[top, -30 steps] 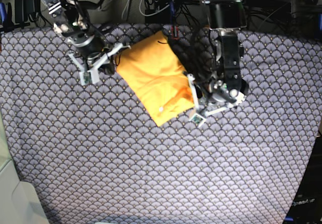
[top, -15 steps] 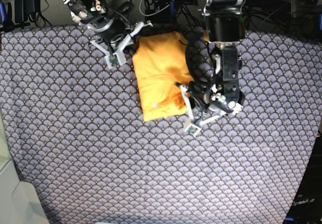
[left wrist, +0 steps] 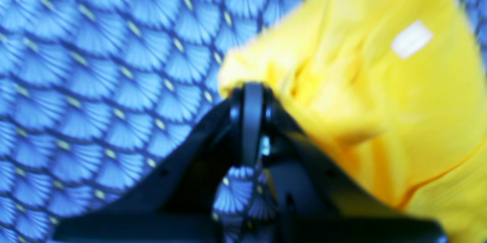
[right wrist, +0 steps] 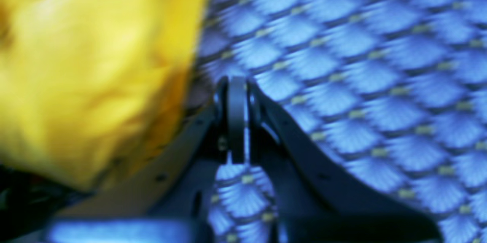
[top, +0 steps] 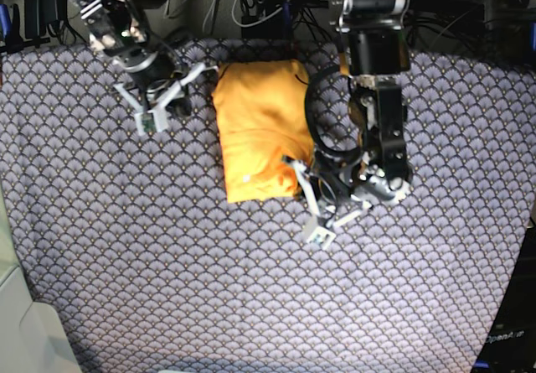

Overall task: Fold the T-shirt properly
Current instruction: 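Grasp the stack with the left gripper and rotate it upright, then press the folded shirt's collar end flat with the right gripper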

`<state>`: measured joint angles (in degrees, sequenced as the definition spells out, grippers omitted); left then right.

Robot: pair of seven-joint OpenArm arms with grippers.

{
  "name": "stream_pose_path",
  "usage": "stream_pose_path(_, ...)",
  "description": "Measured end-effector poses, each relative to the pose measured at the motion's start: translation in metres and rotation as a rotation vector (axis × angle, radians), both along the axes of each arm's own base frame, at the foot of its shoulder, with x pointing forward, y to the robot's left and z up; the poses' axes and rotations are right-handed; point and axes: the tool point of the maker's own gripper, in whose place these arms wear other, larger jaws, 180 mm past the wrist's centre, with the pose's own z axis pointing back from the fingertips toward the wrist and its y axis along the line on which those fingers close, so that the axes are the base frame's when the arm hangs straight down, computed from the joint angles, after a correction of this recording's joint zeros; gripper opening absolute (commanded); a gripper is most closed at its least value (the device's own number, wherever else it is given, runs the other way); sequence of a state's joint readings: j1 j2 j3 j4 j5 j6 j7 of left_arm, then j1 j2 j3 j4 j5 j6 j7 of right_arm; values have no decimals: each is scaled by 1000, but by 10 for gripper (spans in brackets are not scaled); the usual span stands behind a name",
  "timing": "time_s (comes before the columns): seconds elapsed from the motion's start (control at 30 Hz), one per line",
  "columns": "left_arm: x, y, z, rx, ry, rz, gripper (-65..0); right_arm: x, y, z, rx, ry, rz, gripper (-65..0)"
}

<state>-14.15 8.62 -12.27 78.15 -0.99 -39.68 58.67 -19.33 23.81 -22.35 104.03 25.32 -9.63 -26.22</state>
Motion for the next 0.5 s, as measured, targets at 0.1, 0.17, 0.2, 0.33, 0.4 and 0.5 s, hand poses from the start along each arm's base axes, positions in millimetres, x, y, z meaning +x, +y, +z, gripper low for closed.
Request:
stream_pose_path(0.1,5,-1,14,-19,-38,4,-650,-4,-13,-3,-22,14,-20,-650)
stream_pose_path(0.17,8,9,26,-25,-74,32,-650,-3,-18,-2,-26,14,-31,-650)
stream_pose_path(0.2,10,18,34,-22,-98,48,-650,1,-21,4,-23,-1,-42,-650)
stream_pose_path(0.33,5,96,41,101,-109,185,-650,18,-26,45,-13,-138,-59,-650)
stream_pose_path(0.4,-13,133,32,173,-64,242,-650,23,-17,64,24,-210,-34,-650)
stream_pose_path(0.5,-36,159,17,228,-22,270,-650,21,4,73,69,-258,76,-650)
